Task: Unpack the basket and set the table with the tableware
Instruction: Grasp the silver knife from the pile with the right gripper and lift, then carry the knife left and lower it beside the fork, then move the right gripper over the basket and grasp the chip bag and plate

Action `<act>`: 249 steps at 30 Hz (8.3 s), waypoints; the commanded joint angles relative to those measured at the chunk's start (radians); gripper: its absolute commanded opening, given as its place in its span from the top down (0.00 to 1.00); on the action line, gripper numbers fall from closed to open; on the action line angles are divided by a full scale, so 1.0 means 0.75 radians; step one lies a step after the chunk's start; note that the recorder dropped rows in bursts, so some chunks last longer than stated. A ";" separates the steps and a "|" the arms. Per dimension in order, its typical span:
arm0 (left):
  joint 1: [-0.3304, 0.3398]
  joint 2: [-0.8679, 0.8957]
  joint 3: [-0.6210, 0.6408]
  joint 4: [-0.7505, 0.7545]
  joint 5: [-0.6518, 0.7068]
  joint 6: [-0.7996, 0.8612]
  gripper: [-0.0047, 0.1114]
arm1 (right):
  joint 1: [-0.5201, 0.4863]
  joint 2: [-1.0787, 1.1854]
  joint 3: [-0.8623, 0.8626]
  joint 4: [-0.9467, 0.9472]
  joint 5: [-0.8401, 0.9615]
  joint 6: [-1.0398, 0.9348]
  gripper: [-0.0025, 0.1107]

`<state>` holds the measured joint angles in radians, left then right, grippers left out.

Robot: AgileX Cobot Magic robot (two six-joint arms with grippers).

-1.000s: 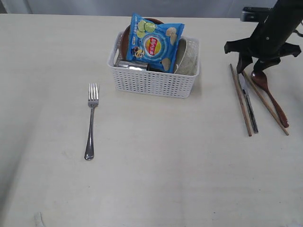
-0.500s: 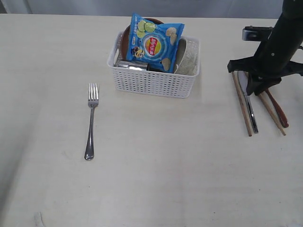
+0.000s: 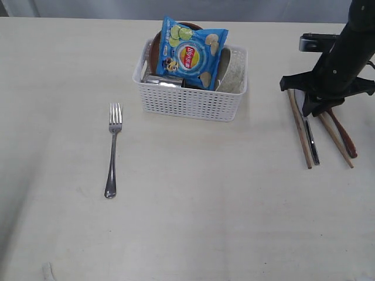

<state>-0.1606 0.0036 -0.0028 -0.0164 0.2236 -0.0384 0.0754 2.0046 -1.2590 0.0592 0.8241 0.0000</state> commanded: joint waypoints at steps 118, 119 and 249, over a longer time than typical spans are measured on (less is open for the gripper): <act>-0.001 -0.005 0.004 -0.004 -0.014 0.000 0.96 | 1.218 0.458 -0.985 -0.035 0.053 0.994 0.98; -0.001 -0.005 0.004 -0.004 -0.014 0.000 0.96 | 1.218 0.473 -0.997 -0.042 0.071 1.008 0.98; -0.001 -0.005 0.004 -0.004 -0.014 0.000 0.96 | 0.266 0.327 -1.095 0.807 0.432 -1.369 0.36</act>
<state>-0.1606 0.0036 -0.0028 -0.0164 0.2236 -0.0384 0.2744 2.2553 -2.0764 0.6398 1.1891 -0.9852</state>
